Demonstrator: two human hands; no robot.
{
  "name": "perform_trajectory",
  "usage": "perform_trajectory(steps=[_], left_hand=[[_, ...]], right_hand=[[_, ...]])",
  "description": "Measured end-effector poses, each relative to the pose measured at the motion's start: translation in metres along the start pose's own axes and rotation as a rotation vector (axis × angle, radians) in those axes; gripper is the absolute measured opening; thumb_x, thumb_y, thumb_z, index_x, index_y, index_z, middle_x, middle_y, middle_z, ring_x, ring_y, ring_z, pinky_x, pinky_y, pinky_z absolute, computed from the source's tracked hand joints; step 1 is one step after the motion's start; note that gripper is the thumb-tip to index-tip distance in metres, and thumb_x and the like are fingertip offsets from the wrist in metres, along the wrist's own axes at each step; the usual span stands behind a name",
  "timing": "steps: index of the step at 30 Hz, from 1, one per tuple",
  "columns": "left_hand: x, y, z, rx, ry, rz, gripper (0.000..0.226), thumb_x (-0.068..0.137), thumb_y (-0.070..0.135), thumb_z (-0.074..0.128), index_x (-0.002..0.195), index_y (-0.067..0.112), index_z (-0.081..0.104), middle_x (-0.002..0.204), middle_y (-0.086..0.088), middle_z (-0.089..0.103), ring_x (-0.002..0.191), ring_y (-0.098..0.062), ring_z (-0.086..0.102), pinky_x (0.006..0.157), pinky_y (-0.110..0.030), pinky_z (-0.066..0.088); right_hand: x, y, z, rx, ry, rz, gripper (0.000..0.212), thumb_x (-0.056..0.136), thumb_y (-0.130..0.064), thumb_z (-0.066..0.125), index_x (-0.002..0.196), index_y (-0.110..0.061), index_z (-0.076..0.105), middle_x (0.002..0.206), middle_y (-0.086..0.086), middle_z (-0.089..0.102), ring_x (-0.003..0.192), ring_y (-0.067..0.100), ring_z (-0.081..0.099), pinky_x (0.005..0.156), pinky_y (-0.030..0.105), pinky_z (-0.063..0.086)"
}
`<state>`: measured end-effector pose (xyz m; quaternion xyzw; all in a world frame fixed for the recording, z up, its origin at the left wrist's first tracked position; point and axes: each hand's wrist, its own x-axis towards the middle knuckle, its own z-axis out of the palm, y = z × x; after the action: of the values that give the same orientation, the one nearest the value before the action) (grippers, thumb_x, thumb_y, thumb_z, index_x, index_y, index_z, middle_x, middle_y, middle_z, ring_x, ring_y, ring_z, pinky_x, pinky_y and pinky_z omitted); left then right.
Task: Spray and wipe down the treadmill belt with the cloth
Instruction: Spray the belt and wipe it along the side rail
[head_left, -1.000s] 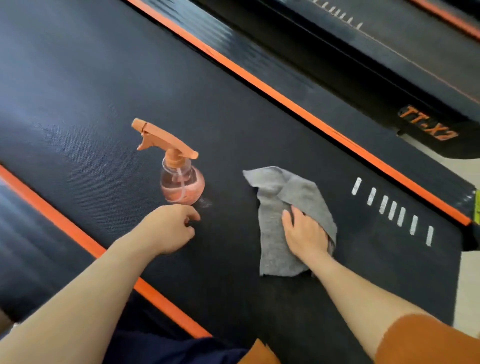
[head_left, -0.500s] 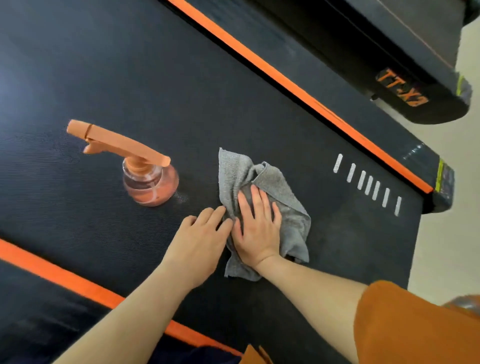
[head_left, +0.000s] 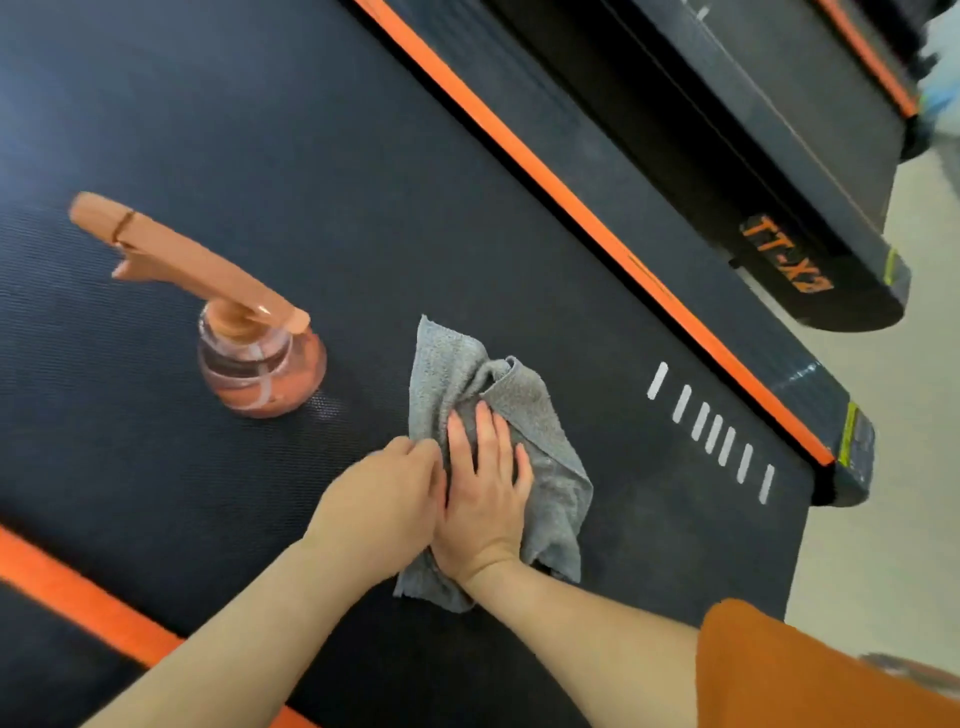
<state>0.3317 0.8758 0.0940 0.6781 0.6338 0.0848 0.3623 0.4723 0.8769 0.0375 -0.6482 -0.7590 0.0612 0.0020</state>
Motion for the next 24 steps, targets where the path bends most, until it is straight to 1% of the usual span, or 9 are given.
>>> perform_trajectory(steps=[7,10,12,14,16,19,20,22,24], left_hand=[[-0.011,0.019,0.013,-0.280,0.170,-0.346,0.005,0.096,0.030,0.055,0.098,0.027,0.058,0.089,0.005,0.052,0.084,-0.017,0.053,0.074,-0.030,0.037],[-0.016,0.028,0.016,-0.199,0.206,-0.395,0.008,0.094,0.027,0.056,0.099,0.022,0.059,0.090,-0.001,0.060,0.087,-0.022,0.056,0.072,-0.031,0.038],[-0.024,0.030,0.014,-0.074,0.213,-0.399,0.011,0.092,0.022,0.055,0.100,0.018,0.060,0.095,-0.004,0.059,0.091,-0.027,0.056,0.072,-0.033,0.038],[-0.039,0.027,0.012,0.079,0.247,-0.404,0.016,0.090,0.017,0.053,0.104,0.014,0.061,0.104,-0.008,0.052,0.102,-0.031,0.051,0.074,-0.036,0.039],[-0.059,0.015,0.010,0.178,0.237,-0.415,0.022,0.090,0.016,0.054,0.111,0.013,0.061,0.113,-0.010,0.048,0.112,-0.032,0.044,0.080,-0.042,0.044],[-0.079,-0.003,0.008,0.277,0.078,-0.432,0.042,0.087,0.015,0.057,0.129,0.014,0.057,0.126,-0.012,0.046,0.121,-0.034,0.039,0.097,-0.048,0.044],[-0.084,-0.002,0.010,0.297,0.038,-0.448,0.046,0.087,0.016,0.056,0.133,0.015,0.055,0.129,-0.013,0.045,0.121,-0.036,0.039,0.101,-0.047,0.041],[-0.084,0.008,0.010,0.290,0.007,-0.442,0.050,0.087,0.022,0.050,0.137,0.014,0.052,0.130,-0.017,0.046,0.120,-0.041,0.043,0.103,-0.046,0.038],[-0.078,0.026,0.013,0.254,-0.028,-0.355,0.055,0.088,0.023,0.049,0.143,0.017,0.047,0.138,-0.016,0.047,0.123,-0.040,0.045,0.106,-0.044,0.037]], right_hand=[[0.011,-0.007,0.000,0.044,-0.014,-0.043,0.057,0.092,-0.042,0.034,0.144,-0.023,0.046,0.155,0.009,0.040,0.142,0.028,0.039,0.111,0.054,0.025],[0.007,-0.002,-0.006,0.039,-0.121,-0.120,0.062,0.095,-0.041,0.022,0.153,-0.024,0.033,0.163,0.007,0.024,0.150,0.026,0.021,0.117,0.057,0.018],[-0.003,0.001,-0.006,0.036,-0.197,-0.264,0.062,0.099,-0.042,0.019,0.158,-0.024,0.016,0.167,0.004,0.006,0.154,0.025,0.001,0.121,0.056,0.005],[-0.030,-0.008,-0.006,0.076,-0.261,-0.434,0.062,0.101,-0.043,0.024,0.159,-0.024,0.011,0.167,0.002,0.000,0.153,0.023,-0.007,0.121,0.056,-0.001],[-0.072,-0.030,-0.001,0.127,-0.331,-0.613,0.060,0.102,-0.040,0.027,0.159,-0.022,0.018,0.167,0.001,0.005,0.152,0.022,-0.011,0.119,0.056,-0.010],[-0.099,-0.051,0.007,0.138,-0.345,-0.750,0.057,0.100,-0.041,0.024,0.153,-0.023,0.036,0.164,0.002,0.021,0.152,0.021,-0.007,0.117,0.051,-0.021],[-0.099,-0.047,0.009,0.143,-0.309,-0.771,0.058,0.098,-0.042,0.024,0.151,-0.024,0.041,0.163,0.002,0.025,0.153,0.021,-0.002,0.119,0.050,-0.018],[-0.089,-0.022,0.005,0.147,-0.237,-0.793,0.055,0.095,-0.044,0.029,0.144,-0.028,0.050,0.158,0.001,0.036,0.151,0.020,0.015,0.122,0.050,0.003],[-0.083,0.031,-0.003,0.115,-0.211,-0.749,0.052,0.096,-0.045,0.036,0.146,-0.034,0.046,0.158,-0.002,0.037,0.148,0.019,0.025,0.119,0.046,0.014]])
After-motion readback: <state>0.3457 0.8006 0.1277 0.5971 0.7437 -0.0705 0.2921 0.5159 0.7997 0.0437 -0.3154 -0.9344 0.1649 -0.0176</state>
